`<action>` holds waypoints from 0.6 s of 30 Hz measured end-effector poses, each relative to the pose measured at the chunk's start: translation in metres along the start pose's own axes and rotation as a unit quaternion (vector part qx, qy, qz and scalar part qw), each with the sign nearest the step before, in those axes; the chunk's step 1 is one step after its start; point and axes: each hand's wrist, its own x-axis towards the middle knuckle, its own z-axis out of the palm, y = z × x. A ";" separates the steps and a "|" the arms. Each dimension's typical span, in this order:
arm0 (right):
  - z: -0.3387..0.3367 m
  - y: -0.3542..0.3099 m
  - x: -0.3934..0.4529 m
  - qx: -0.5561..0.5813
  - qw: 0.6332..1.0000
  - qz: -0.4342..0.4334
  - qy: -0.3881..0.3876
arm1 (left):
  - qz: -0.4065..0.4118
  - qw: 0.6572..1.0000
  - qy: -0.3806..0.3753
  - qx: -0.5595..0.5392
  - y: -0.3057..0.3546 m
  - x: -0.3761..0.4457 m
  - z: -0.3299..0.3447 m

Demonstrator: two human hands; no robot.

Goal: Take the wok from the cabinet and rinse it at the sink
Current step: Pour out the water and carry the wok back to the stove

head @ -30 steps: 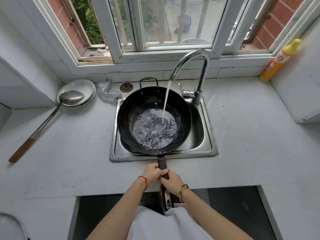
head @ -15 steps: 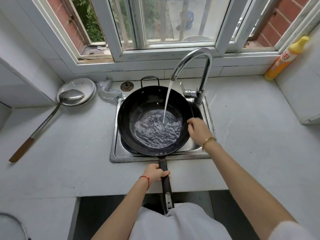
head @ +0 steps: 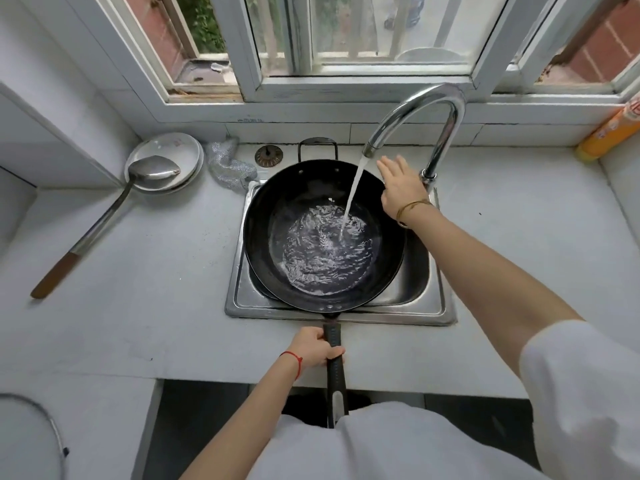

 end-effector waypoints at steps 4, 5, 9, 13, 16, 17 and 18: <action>0.000 0.002 -0.008 -0.058 0.998 0.016 -0.014 | -0.009 1.000 0.003 -0.007 0.000 0.003 0.001; -0.001 0.002 -0.009 -0.080 0.997 0.018 -0.015 | -0.010 1.000 0.003 -0.007 0.000 0.003 0.001; -0.003 0.000 -0.009 -0.164 0.986 0.029 -0.020 | -0.013 1.000 0.002 -0.010 0.001 0.002 0.001; -0.003 -0.009 -0.012 -0.210 0.976 0.058 -0.014 | -0.012 1.000 0.005 -0.006 0.000 0.001 0.001; -0.002 -0.015 -0.014 -0.234 0.969 0.079 -0.013 | -0.009 1.000 0.008 -0.010 0.001 -0.001 0.002; -0.002 -0.014 -0.014 -0.238 0.967 0.090 -0.009 | -0.009 1.000 0.007 -0.013 0.001 -0.002 0.002; -0.003 -0.012 -0.015 -0.242 0.965 0.100 -0.004 | -0.008 1.000 0.006 -0.015 0.001 -0.002 0.002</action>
